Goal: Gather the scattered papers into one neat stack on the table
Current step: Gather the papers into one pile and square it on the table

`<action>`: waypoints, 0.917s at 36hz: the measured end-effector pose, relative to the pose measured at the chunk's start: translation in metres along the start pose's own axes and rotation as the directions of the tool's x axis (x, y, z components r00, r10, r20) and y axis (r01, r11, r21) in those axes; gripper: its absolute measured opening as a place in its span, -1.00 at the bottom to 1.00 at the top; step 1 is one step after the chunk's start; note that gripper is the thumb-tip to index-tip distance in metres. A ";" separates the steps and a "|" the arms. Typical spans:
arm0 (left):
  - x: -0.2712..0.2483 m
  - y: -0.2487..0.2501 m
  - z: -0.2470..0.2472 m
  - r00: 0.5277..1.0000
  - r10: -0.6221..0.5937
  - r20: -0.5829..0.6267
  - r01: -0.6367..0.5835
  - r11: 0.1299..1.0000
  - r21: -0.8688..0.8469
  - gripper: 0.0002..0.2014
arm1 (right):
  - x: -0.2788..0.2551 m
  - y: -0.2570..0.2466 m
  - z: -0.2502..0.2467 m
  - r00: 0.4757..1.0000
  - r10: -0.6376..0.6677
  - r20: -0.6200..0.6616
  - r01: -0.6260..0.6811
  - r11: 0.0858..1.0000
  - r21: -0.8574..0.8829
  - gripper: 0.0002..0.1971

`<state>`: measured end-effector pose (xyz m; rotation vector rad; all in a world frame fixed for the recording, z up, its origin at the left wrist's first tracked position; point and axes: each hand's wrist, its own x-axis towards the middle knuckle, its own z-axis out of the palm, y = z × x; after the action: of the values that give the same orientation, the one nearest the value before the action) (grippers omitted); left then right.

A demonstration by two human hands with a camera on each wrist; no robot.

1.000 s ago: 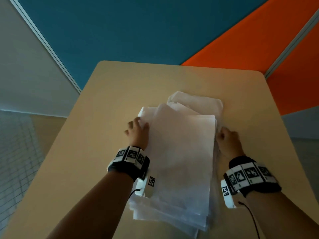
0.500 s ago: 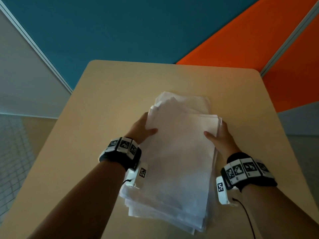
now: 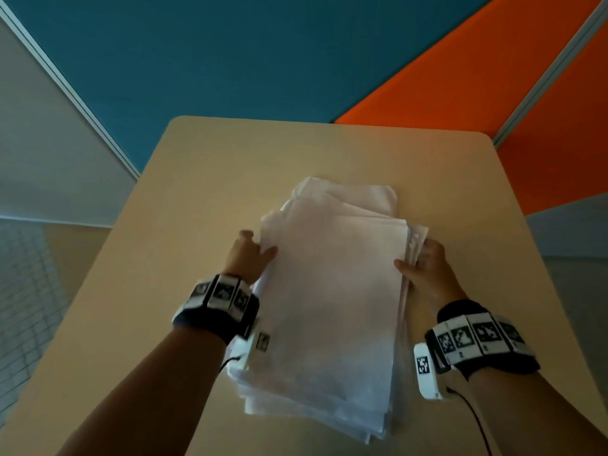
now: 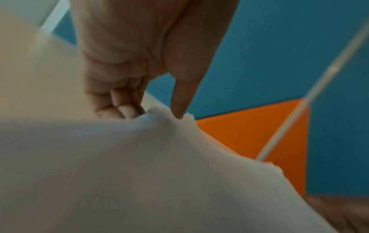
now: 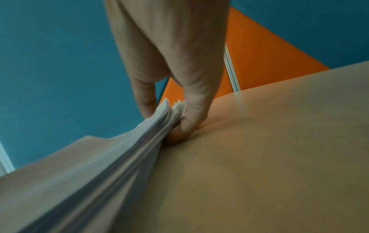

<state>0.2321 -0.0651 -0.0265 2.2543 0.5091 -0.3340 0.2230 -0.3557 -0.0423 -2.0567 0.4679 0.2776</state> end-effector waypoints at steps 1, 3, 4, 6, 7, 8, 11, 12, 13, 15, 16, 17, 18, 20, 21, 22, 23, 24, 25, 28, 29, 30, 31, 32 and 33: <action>-0.010 -0.005 -0.001 1.000 0.014 0.012 -0.015 0.996 0.091 -0.41 | -0.007 0.006 -0.003 1.000 0.013 -0.001 -0.013 1.000 -0.022 -0.55; -0.032 -0.016 -0.002 0.996 0.043 0.080 -0.060 0.973 0.221 -0.49 | -0.024 0.018 -0.007 0.997 0.063 0.039 -0.062 0.998 -0.007 -0.79; -0.045 -0.021 -0.001 0.993 0.047 0.107 -0.075 0.961 0.267 -0.52 | -0.035 0.022 -0.009 0.994 0.082 0.071 -0.083 0.997 -0.002 -0.87; -0.065 -0.029 -0.002 0.992 0.038 0.123 -0.076 0.942 0.327 -0.56 | -0.055 0.030 -0.008 0.990 0.080 0.120 -0.069 0.993 -0.093 -0.90; -0.073 -0.032 -0.002 0.992 0.032 0.126 -0.073 0.937 0.343 -0.56 | -0.064 0.033 -0.006 0.988 0.069 0.139 -0.044 0.984 -0.175 -0.86; -0.080 -0.034 -0.001 0.992 0.029 0.126 -0.072 0.934 0.350 -0.57 | -0.075 0.034 -0.003 0.986 0.055 0.158 -0.013 0.966 -0.256 -0.77; -0.097 -0.038 0.004 0.992 0.028 0.126 -0.073 0.926 0.370 -0.58 | -0.103 0.036 0.010 0.982 0.013 0.190 0.059 0.927 -0.371 -0.64; -0.101 -0.040 0.006 0.991 0.038 0.125 -0.083 0.922 0.378 -0.59 | -0.110 0.038 0.014 0.982 0.003 0.191 0.070 0.924 -0.376 -0.64; -0.102 -0.042 0.007 0.992 0.047 0.120 -0.088 0.926 0.368 -0.59 | -0.114 0.040 0.015 0.982 -0.005 0.188 0.076 0.925 -0.373 -0.64; -0.100 -0.048 0.005 0.997 0.037 0.069 -0.053 0.967 0.250 -0.61 | -0.118 0.044 0.013 0.984 -0.014 0.177 0.076 0.935 -0.347 -0.68; -0.094 -0.052 0.002 1.000 0.009 0.024 -0.012 0.989 0.146 -0.63 | -0.119 0.046 0.011 0.986 -0.022 0.168 0.078 0.939 -0.335 -0.71; -0.087 -0.057 -0.001 0.999 -0.034 -0.009 0.035 0.999 0.023 -0.65 | -0.119 0.048 0.008 0.987 -0.030 0.158 0.081 0.941 -0.327 -0.73; -0.080 -0.060 -0.003 0.997 -0.074 -0.022 0.071 0.992 -0.108 -0.68 | -0.120 0.048 0.006 0.988 -0.037 0.152 0.085 0.942 -0.324 -0.75; -0.064 -0.066 -0.005 0.994 -0.110 -0.009 0.103 0.956 -0.275 -0.71 | -0.121 0.047 0.004 0.987 -0.051 0.152 0.098 0.941 -0.325 -0.78; -0.058 -0.067 -0.005 0.995 -0.101 -0.008 0.095 0.952 -0.290 -0.73 | -0.121 0.047 0.004 0.987 -0.062 0.147 0.107 0.941 -0.321 -0.81; -0.053 -0.068 -0.005 0.997 -0.079 -0.015 0.071 0.957 -0.280 -0.75 | -0.121 0.046 0.006 0.988 -0.068 0.140 0.110 0.942 -0.318 -0.85; -0.050 -0.068 -0.006 0.998 -0.051 -0.026 0.042 0.965 -0.258 -0.79 | -0.121 0.045 0.007 0.988 -0.069 0.139 0.110 0.941 -0.319 -0.91; -0.048 -0.068 -0.007 0.999 -0.024 -0.031 0.016 0.972 -0.234 -0.83 | -0.121 0.045 0.009 0.987 -0.067 0.146 0.111 0.941 -0.320 -0.88; -0.048 -0.068 -0.008 1.000 -0.002 -0.025 -0.003 0.978 -0.207 -0.86 | -0.120 0.047 0.011 0.986 -0.061 0.154 0.109 0.941 -0.322 -0.80; -0.051 -0.077 -0.014 1.000 0.025 0.007 -0.024 0.993 -0.117 -0.84 | -0.119 0.051 0.012 0.985 -0.034 0.170 0.081 0.957 -0.278 -0.75; -0.053 -0.082 -0.016 1.000 0.022 0.014 -0.021 0.996 -0.084 -0.78 | -0.119 0.053 0.011 0.984 -0.031 0.173 0.078 0.960 -0.269 -0.74; -0.056 -0.087 -0.018 1.000 0.015 0.018 -0.014 0.999 -0.051 -0.71 | -0.120 0.055 0.011 0.985 -0.030 0.172 0.075 0.962 -0.262 -0.72; -0.060 -0.091 -0.019 1.000 0.007 0.018 -0.006 1.000 -0.020 -0.66 | -0.120 0.057 0.011 0.985 -0.029 0.169 0.073 0.964 -0.257 -0.69; -0.065 -0.093 -0.019 1.000 0.003 0.014 -0.003 1.000 0.011 -0.64 | -0.120 0.058 0.012 0.986 -0.030 0.161 0.071 0.964 -0.256 -0.67; -0.070 -0.093 -0.018 1.000 0.010 0.018 -0.011 0.999 0.040 -0.65 | -0.120 0.059 0.013 0.988 -0.030 0.149 0.068 0.964 -0.257 -0.66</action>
<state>0.1284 -0.0120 -0.0469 2.2899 0.4853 -0.3620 0.0892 -0.3457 -0.0484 -2.2823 0.3029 0.4760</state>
